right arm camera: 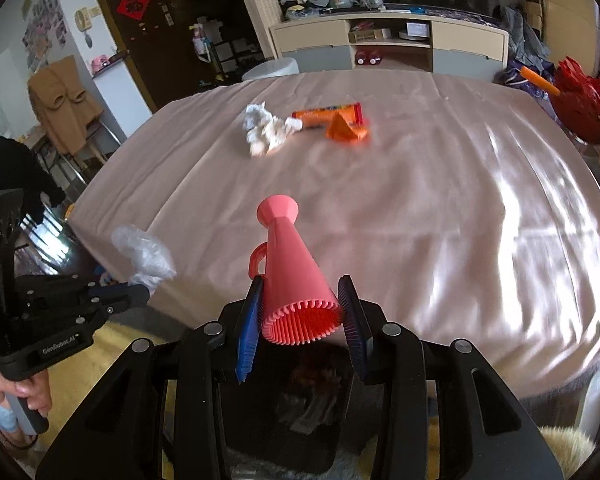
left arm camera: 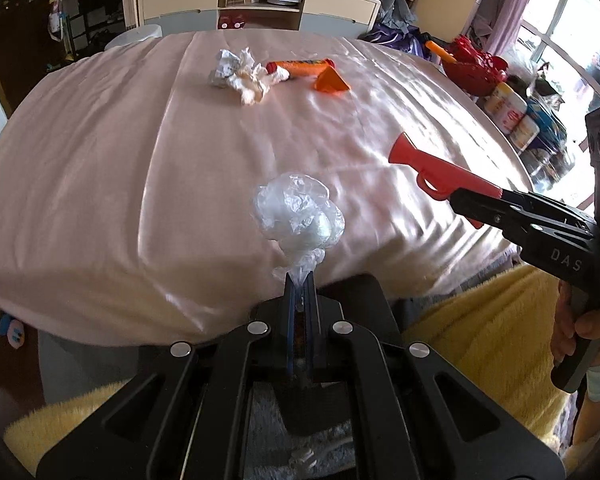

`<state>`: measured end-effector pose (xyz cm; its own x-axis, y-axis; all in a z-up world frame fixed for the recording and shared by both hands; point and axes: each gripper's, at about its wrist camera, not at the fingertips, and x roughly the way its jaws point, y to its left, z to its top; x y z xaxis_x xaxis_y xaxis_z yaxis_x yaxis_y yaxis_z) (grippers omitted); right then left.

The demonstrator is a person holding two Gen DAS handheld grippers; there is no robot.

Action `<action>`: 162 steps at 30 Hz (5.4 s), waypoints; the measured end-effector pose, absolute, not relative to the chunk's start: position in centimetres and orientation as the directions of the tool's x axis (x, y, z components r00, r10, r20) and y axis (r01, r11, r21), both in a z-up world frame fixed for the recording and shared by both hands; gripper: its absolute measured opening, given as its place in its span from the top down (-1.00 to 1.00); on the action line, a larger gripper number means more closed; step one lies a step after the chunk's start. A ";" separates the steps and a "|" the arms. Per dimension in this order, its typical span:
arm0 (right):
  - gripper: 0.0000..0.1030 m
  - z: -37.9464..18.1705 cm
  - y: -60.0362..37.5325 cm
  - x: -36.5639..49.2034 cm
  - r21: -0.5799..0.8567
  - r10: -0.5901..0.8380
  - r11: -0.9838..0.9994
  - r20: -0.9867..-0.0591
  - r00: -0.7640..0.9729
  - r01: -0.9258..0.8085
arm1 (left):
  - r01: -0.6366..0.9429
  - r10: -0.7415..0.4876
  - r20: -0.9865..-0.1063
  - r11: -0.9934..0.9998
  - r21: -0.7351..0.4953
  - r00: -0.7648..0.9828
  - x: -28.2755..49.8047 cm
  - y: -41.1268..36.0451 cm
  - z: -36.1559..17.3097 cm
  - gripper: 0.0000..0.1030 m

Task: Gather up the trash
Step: 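Lower the plastic bag and pink megaphone into the black bin and open both tools, then grasp the white tissue with the left tool while the right tool grasps the orange cone, then lower the tissue and orange cone into the black bin and open both tools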

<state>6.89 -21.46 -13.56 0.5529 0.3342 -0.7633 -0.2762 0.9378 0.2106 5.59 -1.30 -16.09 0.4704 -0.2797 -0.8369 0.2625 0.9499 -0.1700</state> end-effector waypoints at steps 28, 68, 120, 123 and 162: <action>0.27 -23.3 -20.8 -0.3 0.216 0.278 0.955 -0.890 0.361 -0.203 | 0.307 -0.326 -0.908 0.920 -0.241 0.263 -0.7 -3.5 -25.7 0.96; -0.93 -15.9 -26.0 10.4 0.206 0.205 0.977 -0.827 0.524 -0.056 | 0.169 -0.189 -0.879 0.977 -0.126 0.438 7.9 1.0 -18.8 -0.81; 0.68 -16.0 -20.3 25.9 0.218 0.329 0.940 -0.789 0.518 -0.263 | 0.232 -0.302 -0.847 0.948 -0.218 0.438 27.5 -2.7 -18.2 0.91; 0.68 -15.0 -20.6 24.0 0.234 0.336 0.939 -0.783 0.524 -0.254 | 0.238 -0.304 -0.838 0.947 -0.215 0.452 25.3 -2.6 -17.0 0.91; 0.68 -23.8 -19.9 3.5 0.274 0.328 0.941 -0.883 0.336 -0.197 | 0.313 -0.286 -0.918 0.929 -0.197 0.273 1.4 -4.0 -26.3 0.92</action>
<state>3.53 -19.86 -23.79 0.3365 0.3278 -0.8828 -0.1973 0.9412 0.2743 1.37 -3.99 -26.34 0.2733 -0.2861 -0.9184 0.3125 0.9294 -0.1965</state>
